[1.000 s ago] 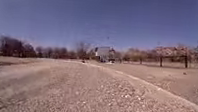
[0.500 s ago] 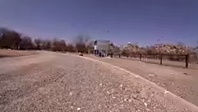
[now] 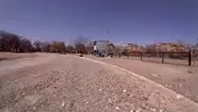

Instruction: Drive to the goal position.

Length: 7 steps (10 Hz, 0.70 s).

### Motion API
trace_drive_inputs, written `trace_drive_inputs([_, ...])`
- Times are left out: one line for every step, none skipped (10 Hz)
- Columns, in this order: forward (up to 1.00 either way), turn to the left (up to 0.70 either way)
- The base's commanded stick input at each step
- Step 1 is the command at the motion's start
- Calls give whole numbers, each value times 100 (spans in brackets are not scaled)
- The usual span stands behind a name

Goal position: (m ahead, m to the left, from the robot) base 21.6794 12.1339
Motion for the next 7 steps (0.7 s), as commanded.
trace_drive_inputs([70, 0])
trace_drive_inputs([70, 0])
trace_drive_inputs([70, 0])
trace_drive_inputs([70, 0])
trace_drive_inputs([70, 0])
trace_drive_inputs([70, 0])
trace_drive_inputs([70, 0])
